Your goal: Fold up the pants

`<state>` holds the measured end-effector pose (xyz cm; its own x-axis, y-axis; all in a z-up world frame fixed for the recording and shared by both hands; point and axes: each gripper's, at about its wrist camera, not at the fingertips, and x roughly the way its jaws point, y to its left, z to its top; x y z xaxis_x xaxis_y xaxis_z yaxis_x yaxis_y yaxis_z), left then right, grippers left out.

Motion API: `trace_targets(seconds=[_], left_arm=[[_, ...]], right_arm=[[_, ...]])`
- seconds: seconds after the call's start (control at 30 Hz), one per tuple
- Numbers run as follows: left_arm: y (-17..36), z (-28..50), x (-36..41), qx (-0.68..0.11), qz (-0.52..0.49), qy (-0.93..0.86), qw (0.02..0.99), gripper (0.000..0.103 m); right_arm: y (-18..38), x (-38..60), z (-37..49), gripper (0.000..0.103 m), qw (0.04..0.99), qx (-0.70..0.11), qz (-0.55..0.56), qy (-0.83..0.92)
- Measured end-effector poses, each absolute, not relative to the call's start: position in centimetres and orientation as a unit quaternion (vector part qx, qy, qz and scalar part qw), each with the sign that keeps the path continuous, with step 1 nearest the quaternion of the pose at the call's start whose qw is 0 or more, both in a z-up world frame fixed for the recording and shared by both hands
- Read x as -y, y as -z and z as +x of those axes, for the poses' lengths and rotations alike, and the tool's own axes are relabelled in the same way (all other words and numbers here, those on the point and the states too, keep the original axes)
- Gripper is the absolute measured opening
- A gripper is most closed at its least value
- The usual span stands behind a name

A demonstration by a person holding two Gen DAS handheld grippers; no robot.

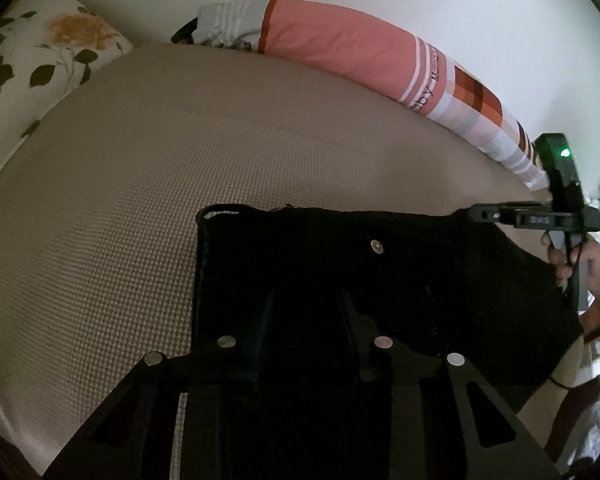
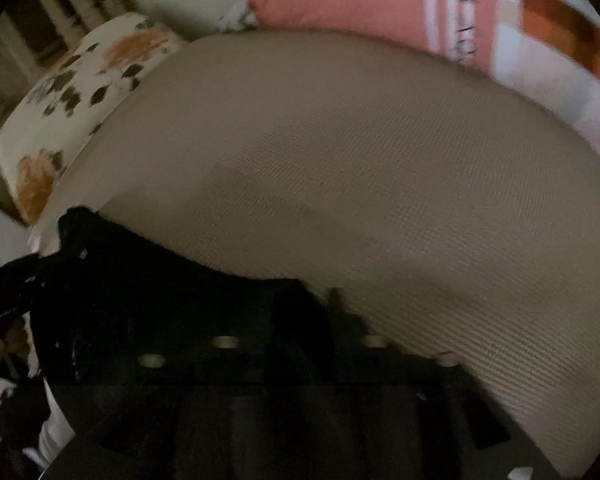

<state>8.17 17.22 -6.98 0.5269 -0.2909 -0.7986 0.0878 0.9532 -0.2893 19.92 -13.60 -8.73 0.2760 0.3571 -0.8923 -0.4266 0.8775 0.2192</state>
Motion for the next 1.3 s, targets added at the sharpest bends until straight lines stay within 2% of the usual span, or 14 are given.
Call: trace_targets(seconds=[0.13, 0.3, 0.47, 0.77, 0.93, 1.3], left_arm=[[4.6, 7.3, -16.1, -0.456, -0.089, 0.100, 0.880, 0.036], [1.9, 6.0, -11.7, -0.429, -0.041, 0.148, 0.890, 0.050], [2.6, 5.4, -6.7, -0.443, -0.018, 0.194, 0.875, 0.050], [4.2, 4.3, -0.7, -0.475, -0.018, 0.213, 0.853, 0.051], [4.8, 4.2, 1.6, -0.492, -0.029, 0.196, 0.848, 0.057], [5.6, 5.2, 7.6, -0.505, -0.007, 0.219, 0.835, 0.057]], right_arm=[[5.0, 16.9, 17.1, 0.037, 0.838, -0.505, -0.021, -0.205], [4.2, 21.8, 12.5, 0.037, 0.844, -0.511, -0.004, -0.161], [6.5, 26.2, 8.2, 0.037, 0.836, -0.536, 0.029, -0.112], [8.4, 34.2, 1.4, 0.037, 0.841, -0.531, 0.104, -0.029], [9.2, 41.1, -1.8, 0.037, 0.839, -0.518, 0.161, 0.032], [8.8, 58.3, -6.5, 0.038, 0.818, -0.490, 0.269, 0.134]])
